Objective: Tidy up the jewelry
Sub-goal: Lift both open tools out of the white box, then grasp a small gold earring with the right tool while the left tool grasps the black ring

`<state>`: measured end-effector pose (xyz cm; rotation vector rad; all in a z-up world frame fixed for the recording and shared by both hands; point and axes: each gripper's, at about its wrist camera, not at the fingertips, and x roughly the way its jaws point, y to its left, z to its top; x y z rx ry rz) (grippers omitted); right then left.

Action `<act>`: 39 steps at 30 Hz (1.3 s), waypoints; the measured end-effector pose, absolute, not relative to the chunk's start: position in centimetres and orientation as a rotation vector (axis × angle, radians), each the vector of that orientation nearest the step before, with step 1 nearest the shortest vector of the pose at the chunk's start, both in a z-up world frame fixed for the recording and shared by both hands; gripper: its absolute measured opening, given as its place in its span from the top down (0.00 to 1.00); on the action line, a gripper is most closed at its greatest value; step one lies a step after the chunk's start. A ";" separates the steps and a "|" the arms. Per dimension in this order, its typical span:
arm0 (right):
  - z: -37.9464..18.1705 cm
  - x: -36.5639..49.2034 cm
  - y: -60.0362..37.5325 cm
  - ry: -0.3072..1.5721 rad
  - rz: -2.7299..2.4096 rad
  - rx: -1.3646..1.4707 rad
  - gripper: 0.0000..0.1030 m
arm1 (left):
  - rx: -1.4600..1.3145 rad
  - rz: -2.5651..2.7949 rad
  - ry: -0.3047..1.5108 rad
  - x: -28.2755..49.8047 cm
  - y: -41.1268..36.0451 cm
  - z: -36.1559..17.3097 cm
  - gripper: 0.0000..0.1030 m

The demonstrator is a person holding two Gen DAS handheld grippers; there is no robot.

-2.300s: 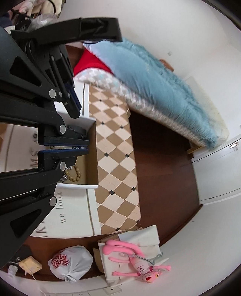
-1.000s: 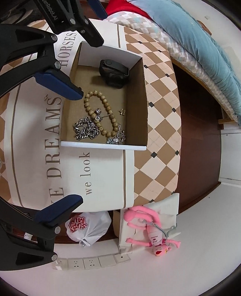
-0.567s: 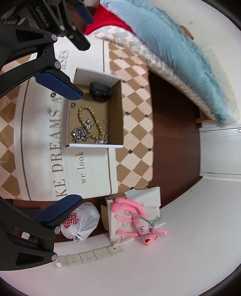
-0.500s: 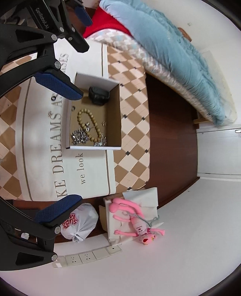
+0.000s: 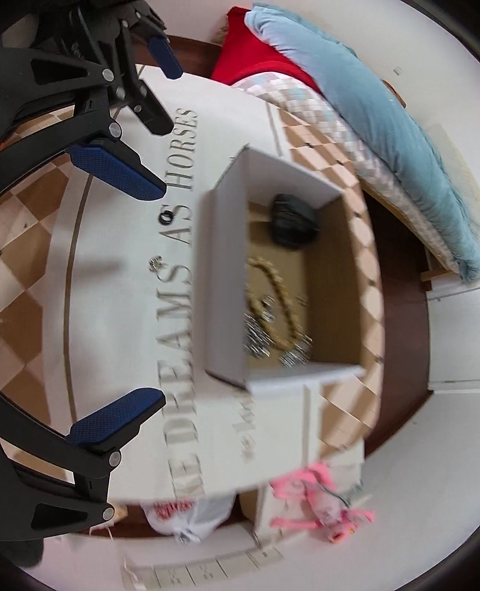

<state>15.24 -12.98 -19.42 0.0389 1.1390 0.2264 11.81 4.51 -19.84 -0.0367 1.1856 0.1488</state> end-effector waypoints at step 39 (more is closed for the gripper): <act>-20.5 13.2 -19.7 1.037 0.107 0.170 0.92 | 0.041 -0.043 1.163 14.0 -5.0 -22.3 0.82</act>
